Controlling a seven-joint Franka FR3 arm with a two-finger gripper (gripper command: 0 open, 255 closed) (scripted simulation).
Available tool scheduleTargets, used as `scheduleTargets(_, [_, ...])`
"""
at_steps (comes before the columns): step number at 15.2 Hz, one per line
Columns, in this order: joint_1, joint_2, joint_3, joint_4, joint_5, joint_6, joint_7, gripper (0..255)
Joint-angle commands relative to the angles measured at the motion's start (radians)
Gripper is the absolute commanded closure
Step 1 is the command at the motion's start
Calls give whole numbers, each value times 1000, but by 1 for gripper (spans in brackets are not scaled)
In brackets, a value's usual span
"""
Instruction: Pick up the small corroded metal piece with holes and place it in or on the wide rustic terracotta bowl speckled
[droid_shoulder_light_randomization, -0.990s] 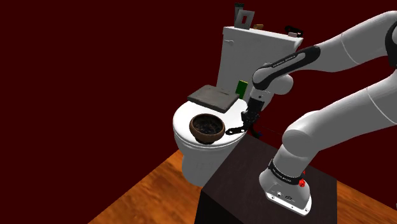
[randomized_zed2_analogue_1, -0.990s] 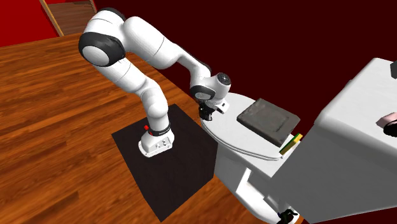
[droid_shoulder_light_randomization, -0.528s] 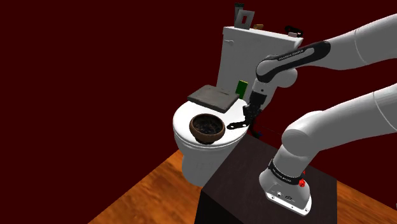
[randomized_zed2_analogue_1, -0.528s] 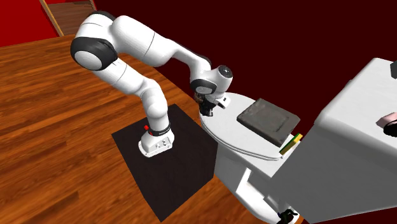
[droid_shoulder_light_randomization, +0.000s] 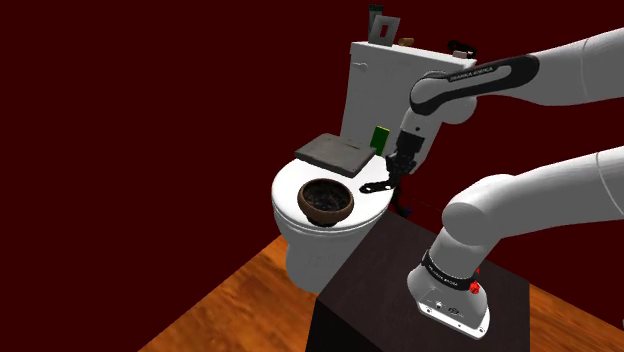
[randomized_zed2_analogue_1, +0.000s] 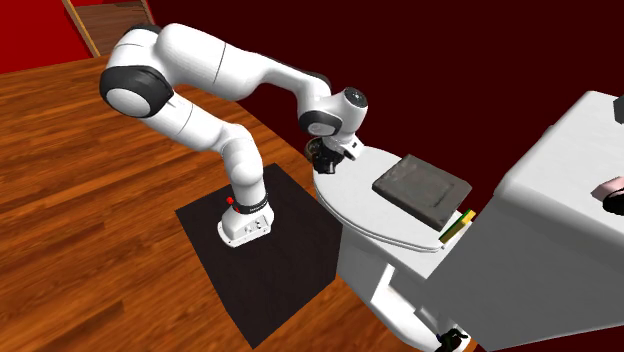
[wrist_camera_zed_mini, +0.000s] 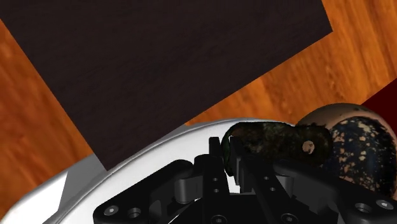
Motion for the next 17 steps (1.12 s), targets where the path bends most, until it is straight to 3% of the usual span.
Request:
scheduleTargets(1, [0,-17,9,19,2,-35,10,255])
scheduleTargets(7, [-1,-55,29,77,9,-128,34,255])
scheduleTargets(17, [196,162,182,218,208,-2,209,255])
